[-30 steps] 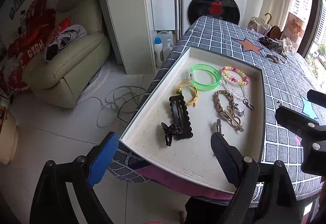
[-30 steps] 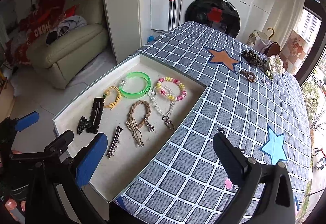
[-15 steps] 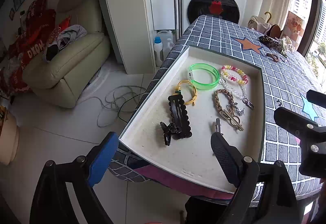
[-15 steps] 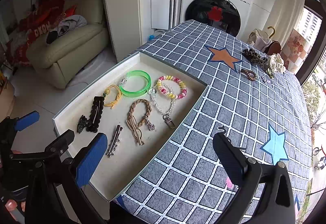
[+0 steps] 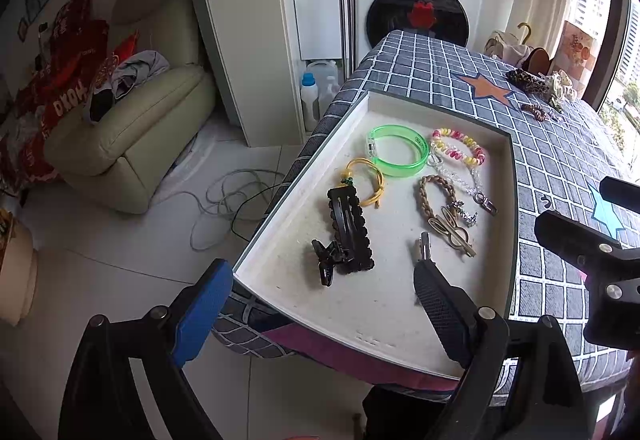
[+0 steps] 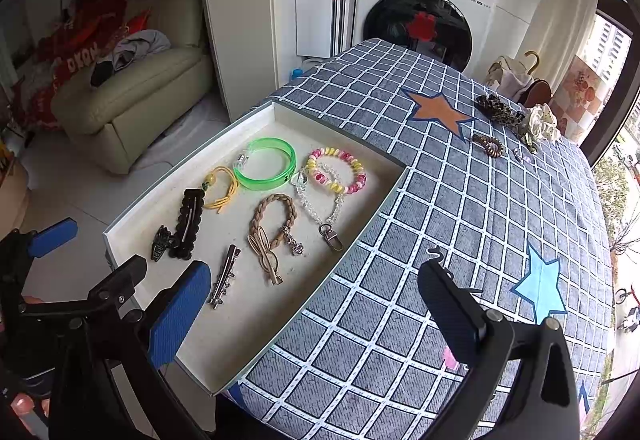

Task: Organize jewelry

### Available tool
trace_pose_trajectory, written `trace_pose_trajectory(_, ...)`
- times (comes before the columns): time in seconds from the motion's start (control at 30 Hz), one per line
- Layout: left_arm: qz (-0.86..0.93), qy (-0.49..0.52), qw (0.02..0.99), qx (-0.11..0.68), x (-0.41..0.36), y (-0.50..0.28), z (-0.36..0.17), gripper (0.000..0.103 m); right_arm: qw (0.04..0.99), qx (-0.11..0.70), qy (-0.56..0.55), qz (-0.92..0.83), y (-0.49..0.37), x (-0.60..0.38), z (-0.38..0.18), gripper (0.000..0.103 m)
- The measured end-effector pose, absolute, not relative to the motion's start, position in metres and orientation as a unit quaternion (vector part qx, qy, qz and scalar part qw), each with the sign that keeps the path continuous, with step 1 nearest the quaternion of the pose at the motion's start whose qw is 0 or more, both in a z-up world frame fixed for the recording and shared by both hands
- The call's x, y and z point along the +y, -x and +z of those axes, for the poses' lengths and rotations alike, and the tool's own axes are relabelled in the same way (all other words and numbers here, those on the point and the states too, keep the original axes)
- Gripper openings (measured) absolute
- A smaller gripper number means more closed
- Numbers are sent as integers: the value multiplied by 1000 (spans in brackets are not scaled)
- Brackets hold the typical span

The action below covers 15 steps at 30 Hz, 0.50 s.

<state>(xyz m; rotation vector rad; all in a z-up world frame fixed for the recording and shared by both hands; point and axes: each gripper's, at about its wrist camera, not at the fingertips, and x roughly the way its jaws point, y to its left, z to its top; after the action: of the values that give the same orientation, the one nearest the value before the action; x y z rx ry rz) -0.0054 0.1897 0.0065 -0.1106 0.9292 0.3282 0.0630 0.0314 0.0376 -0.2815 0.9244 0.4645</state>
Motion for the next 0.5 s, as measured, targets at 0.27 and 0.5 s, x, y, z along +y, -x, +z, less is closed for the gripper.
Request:
trace_pose_trajectory(0.27, 158, 53, 879, 447, 189, 4, 7, 97, 860, 440, 134, 221, -63, 31, 38, 103)
trace_pose_trajectory(0.5, 158, 53, 879, 447, 189, 5, 8, 97, 860, 440, 134, 221, -63, 31, 38, 103)
